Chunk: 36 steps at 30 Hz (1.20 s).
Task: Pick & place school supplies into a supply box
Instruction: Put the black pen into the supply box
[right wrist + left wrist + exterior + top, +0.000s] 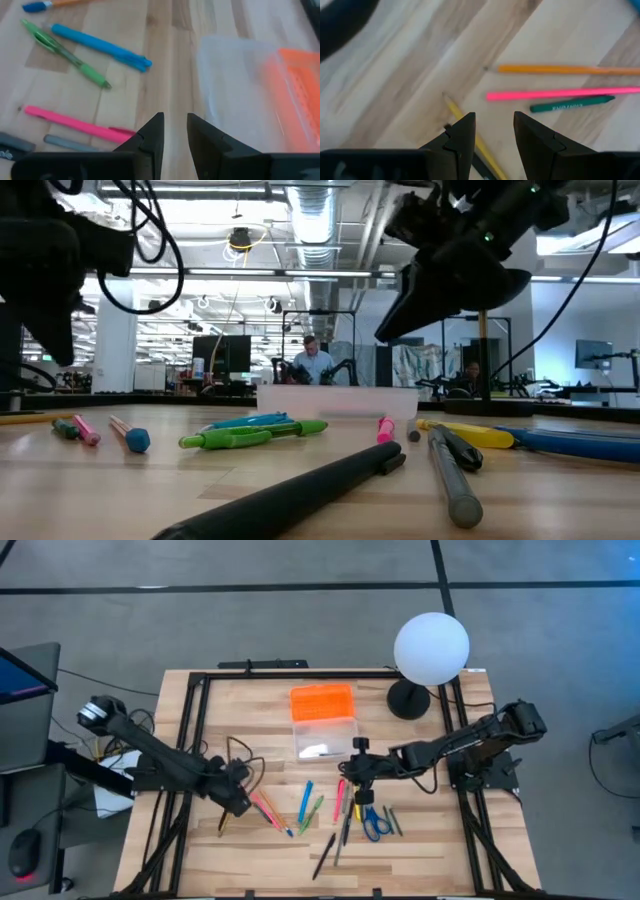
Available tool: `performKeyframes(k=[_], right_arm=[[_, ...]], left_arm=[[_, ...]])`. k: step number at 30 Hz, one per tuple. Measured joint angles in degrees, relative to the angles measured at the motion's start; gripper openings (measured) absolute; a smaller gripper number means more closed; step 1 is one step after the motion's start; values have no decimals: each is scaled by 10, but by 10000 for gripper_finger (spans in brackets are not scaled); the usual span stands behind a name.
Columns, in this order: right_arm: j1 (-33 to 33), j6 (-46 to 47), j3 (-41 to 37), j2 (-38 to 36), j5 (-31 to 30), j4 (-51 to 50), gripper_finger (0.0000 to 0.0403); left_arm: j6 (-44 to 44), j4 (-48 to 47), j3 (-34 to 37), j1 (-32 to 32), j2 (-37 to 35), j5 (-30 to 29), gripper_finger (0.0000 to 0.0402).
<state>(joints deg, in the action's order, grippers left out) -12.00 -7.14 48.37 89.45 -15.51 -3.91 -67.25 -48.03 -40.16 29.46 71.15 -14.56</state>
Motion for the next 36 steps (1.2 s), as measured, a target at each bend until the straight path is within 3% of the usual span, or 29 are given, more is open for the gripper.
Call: performKeyframes(k=[6,12,25,36], right_arm=[[-2,-18,-1,0,3,15,77],[-5,-25,-1,0,5,16,77],[-4,-34,-1,0,7,16,77],[-4,-34,-1,0,21,23,77]], left_arm=[[-40,-79,-73,12,97,51,129],[-91,-153,-83,18,146,86,129],[-96,-154,-83,21,153,51,129],[-124,-111,-38,33,153,73,129]])
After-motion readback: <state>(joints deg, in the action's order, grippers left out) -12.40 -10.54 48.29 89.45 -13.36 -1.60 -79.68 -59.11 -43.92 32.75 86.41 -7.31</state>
